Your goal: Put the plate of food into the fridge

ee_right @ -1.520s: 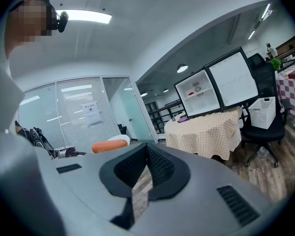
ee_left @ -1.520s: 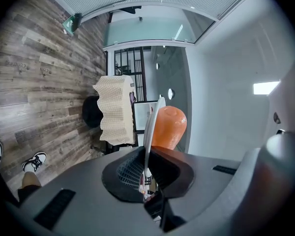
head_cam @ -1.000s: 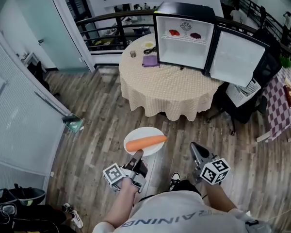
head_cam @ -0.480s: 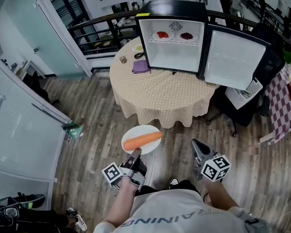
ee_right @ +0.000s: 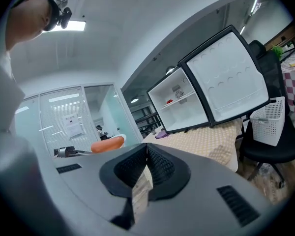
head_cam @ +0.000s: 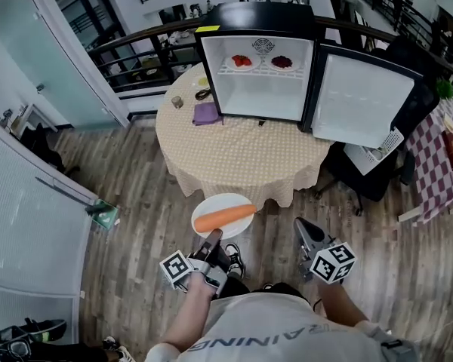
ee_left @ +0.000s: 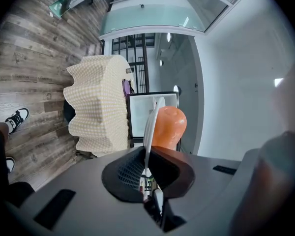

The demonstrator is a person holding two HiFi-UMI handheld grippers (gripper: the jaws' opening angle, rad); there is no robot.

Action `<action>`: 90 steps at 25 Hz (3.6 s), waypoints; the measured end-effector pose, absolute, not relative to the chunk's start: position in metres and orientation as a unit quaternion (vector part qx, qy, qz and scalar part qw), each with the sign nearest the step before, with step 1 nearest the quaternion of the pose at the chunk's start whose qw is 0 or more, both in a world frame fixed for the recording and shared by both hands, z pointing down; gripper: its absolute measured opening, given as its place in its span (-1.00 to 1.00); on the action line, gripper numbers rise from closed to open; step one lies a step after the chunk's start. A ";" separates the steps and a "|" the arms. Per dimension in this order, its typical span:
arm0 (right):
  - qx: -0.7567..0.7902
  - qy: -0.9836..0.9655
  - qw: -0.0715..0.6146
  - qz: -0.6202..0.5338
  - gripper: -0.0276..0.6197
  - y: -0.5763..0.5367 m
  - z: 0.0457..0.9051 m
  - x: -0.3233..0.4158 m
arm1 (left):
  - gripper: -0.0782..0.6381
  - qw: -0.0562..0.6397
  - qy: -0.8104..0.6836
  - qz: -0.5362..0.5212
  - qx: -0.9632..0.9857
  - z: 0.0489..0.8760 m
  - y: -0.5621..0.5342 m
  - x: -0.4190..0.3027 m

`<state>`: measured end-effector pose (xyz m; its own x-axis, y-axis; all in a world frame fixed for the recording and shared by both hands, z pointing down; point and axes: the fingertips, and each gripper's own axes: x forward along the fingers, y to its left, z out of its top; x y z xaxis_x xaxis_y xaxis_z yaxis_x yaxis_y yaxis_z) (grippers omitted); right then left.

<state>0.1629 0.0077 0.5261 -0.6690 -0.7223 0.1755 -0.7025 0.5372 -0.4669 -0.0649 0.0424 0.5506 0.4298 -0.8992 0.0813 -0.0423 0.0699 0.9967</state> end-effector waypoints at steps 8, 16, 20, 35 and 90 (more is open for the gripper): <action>-0.451 0.860 0.019 -0.240 -0.85 -0.065 0.512 0.144 | -0.71 0.617 -0.376 -0.335 0.605 0.545 -0.041 -0.091; -0.458 0.856 0.003 -0.240 -0.85 -0.123 0.505 0.083 | -0.71 0.622 -0.365 -0.318 0.616 0.545 -0.109 -0.139; -0.465 0.854 -0.002 -0.234 -0.84 -0.148 0.501 0.059 | -0.71 0.626 -0.356 -0.308 0.622 0.549 -0.136 -0.159; -0.469 0.848 -0.018 -0.248 -0.85 -0.217 0.513 0.058 | -0.71 0.638 -0.342 -0.287 0.628 0.562 -0.219 -0.144; -0.394 0.862 -0.080 -0.309 -0.85 -0.301 0.578 0.117 | -0.69 0.638 -0.493 -0.261 0.530 0.690 -0.530 -0.028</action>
<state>0.1170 -0.3008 0.5782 -0.6764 -0.6297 0.3819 -0.7288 0.4978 -0.4701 -0.0276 -0.5302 0.6897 0.3772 -0.8563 0.3527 -0.1898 0.3013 0.9344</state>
